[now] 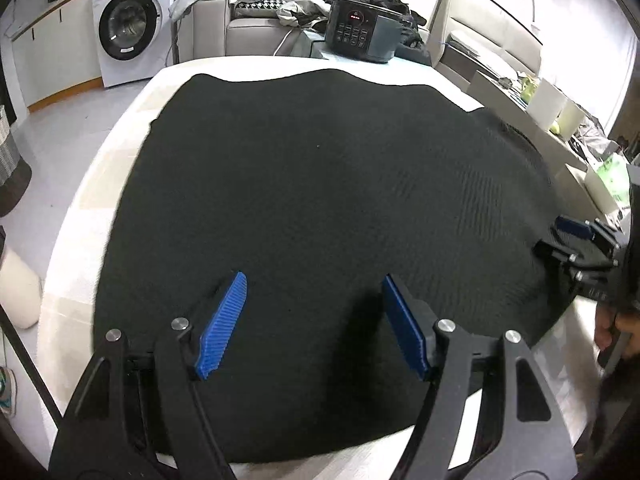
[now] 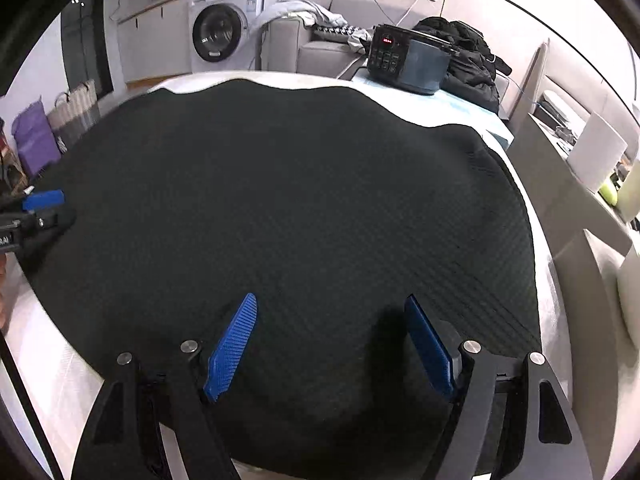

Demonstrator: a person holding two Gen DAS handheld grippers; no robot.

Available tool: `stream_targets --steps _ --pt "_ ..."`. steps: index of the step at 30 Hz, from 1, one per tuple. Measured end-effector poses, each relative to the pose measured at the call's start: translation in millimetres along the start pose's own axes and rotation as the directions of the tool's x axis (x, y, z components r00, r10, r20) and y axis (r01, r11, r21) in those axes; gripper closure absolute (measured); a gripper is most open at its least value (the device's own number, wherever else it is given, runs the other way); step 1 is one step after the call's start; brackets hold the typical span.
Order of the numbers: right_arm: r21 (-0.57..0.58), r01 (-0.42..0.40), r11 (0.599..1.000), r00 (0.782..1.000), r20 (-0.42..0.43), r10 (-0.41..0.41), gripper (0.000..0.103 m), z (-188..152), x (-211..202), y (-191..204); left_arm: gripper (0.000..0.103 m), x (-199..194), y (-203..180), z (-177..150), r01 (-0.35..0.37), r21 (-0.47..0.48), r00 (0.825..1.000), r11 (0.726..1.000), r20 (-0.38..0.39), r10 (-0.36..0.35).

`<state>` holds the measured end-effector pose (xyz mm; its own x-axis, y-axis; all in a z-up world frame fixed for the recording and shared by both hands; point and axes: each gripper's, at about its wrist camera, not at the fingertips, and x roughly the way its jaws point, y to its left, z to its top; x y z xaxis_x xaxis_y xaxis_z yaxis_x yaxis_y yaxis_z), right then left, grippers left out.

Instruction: Fold small clothes

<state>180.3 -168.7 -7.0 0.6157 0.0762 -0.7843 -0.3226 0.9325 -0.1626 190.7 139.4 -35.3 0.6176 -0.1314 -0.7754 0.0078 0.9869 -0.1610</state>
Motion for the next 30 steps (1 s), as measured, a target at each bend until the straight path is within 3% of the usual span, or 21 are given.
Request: stream_targets --steps 5,9,14,17,20,21,22,23,24,30 --pt "0.082 0.181 0.98 0.983 -0.034 -0.179 0.026 -18 -10 -47 0.036 -15 19 -15 -0.011 -0.01 1.0 1.0 0.011 0.011" --pt "0.196 0.173 0.965 0.985 -0.056 -0.166 0.026 -41 -27 -82 0.036 -37 29 -27 -0.055 -0.043 0.998 0.998 0.027 0.056" --pt "0.292 0.058 0.955 0.998 -0.027 -0.052 0.026 -61 -51 -95 0.035 -55 53 -41 -0.081 -0.116 0.996 0.99 0.037 0.085" --pt "0.314 0.033 0.949 0.999 -0.017 -0.029 0.026 -66 -55 -96 0.035 -52 70 -44 -0.138 -0.159 0.99 0.978 0.016 0.142" --pt "0.338 0.022 0.941 1.0 -0.021 -0.016 0.026 -70 -52 -98 0.036 -46 84 -48 -0.091 -0.224 0.995 0.97 0.005 0.095" --pt "0.357 0.001 0.934 1.0 -0.015 0.005 0.028 -69 -49 -100 0.042 -47 84 -49 -0.087 -0.229 0.995 0.969 0.018 0.094" --pt "0.38 -0.02 0.925 1.0 -0.009 0.025 0.034 -68 -45 -104 0.058 -48 83 -50 -0.059 -0.225 0.997 0.973 0.03 0.067" --pt "0.39 -0.042 0.92 0.999 -0.003 0.046 0.039 -65 -42 -103 0.062 -48 82 -51 -0.012 -0.22 1.0 0.975 0.025 0.018" --pt "0.397 -0.076 0.915 0.997 0.004 0.081 0.044 -64 -41 -103 0.062 -49 82 -53 0.01 -0.223 1.0 0.975 0.026 -0.005" --pt "0.384 -0.159 0.91 0.987 0.06 0.148 0.046 -67 -54 -99 0.074 -64 86 -66 0.048 -0.205 0.998 0.978 0.038 -0.042"
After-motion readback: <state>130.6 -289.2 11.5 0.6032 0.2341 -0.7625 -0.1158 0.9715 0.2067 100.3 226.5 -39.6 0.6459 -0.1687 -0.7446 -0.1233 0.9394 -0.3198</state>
